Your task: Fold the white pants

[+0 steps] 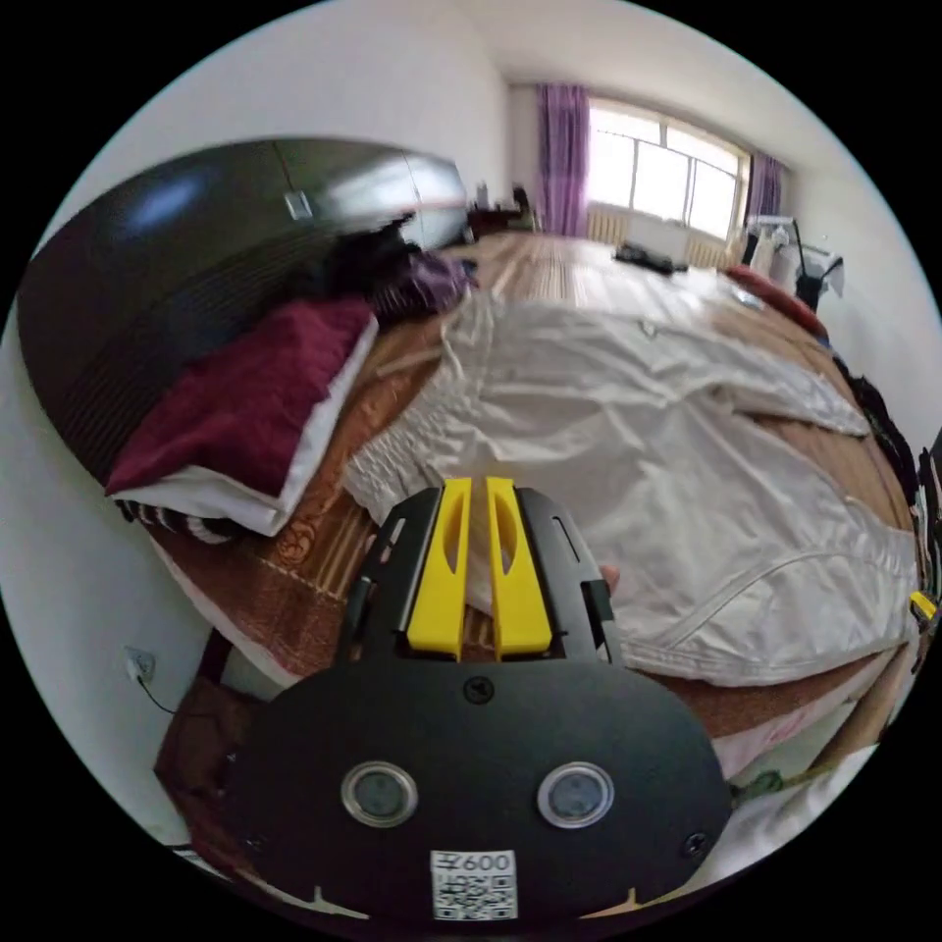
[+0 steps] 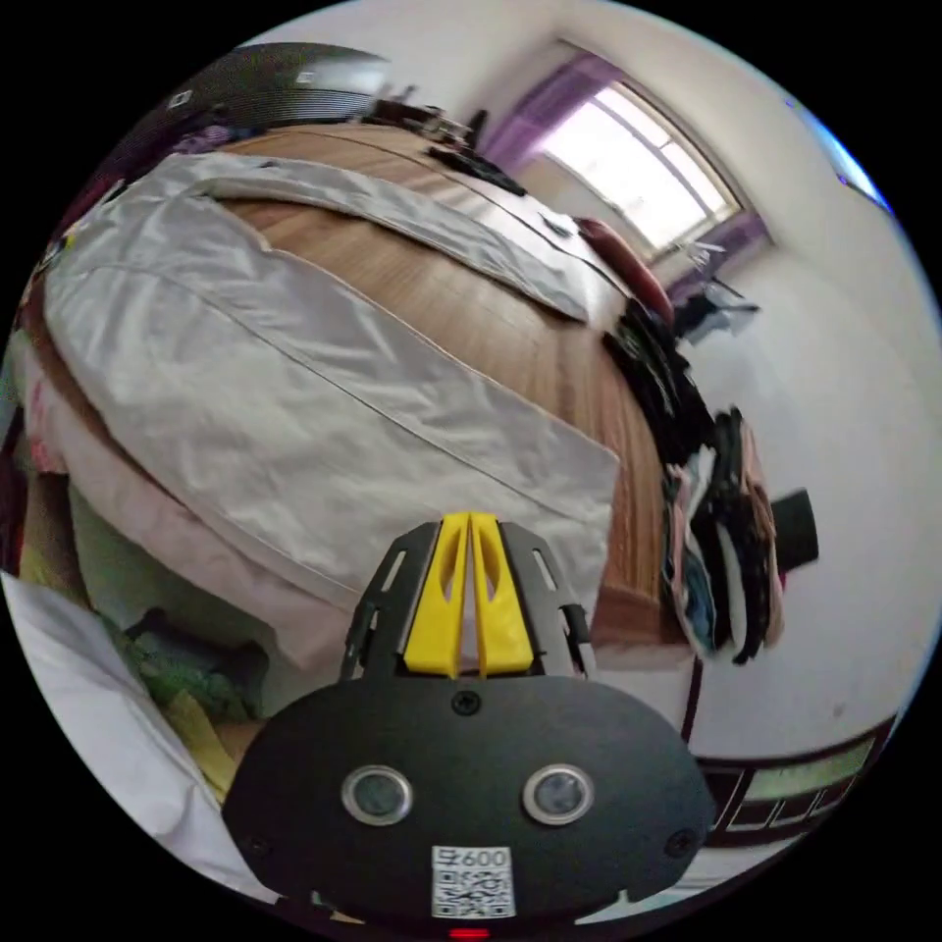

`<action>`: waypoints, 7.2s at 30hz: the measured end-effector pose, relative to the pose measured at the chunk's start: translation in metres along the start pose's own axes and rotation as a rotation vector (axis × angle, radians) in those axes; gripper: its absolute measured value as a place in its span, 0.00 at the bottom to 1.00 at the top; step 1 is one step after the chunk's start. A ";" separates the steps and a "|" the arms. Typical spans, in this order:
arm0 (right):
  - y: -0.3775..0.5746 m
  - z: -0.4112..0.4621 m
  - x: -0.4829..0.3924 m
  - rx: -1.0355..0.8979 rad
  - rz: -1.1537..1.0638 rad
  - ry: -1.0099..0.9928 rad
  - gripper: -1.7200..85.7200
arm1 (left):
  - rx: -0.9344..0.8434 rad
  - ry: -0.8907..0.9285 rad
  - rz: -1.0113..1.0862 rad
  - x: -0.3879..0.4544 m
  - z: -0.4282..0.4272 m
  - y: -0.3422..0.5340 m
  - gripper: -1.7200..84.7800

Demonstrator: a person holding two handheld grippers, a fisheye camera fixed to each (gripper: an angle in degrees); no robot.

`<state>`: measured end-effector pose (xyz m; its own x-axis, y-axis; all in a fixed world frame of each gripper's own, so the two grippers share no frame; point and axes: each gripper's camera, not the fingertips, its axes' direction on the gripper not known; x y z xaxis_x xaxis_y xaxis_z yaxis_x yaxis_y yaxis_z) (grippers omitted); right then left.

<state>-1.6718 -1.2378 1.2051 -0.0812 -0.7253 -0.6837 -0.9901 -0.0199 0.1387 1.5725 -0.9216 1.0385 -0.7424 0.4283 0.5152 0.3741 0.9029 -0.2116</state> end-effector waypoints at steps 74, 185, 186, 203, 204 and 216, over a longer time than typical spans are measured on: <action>-0.480 0.035 -0.494 0.522 -0.564 -1.139 0.01 | 0.021 -0.248 0.202 0.086 -0.012 -0.085 0.03; -0.398 0.087 -0.231 0.456 -0.221 -0.821 0.01 | 0.016 -0.651 0.423 0.150 0.029 -0.138 0.03; -0.401 0.090 -0.239 0.427 -0.241 -0.808 0.01 | 0.016 -0.643 0.418 0.147 0.027 -0.138 0.03; -0.389 0.071 -0.312 0.355 -0.454 -0.751 0.01 | 0.012 -0.674 0.439 0.133 0.020 -0.139 0.03; -0.390 0.083 -0.325 0.284 -0.498 -0.715 0.01 | 0.014 -0.674 0.439 0.132 0.019 -0.139 0.03; -0.355 0.127 -0.256 0.236 -0.299 -0.723 0.01 | -0.008 -0.551 0.376 0.094 0.000 -0.155 0.03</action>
<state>-1.3141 -0.9578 1.2395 0.2165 -0.0874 -0.9724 -0.9730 0.0617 -0.2222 1.4448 -1.0217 1.1194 -0.7350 0.6718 -0.0925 0.6658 0.6889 -0.2866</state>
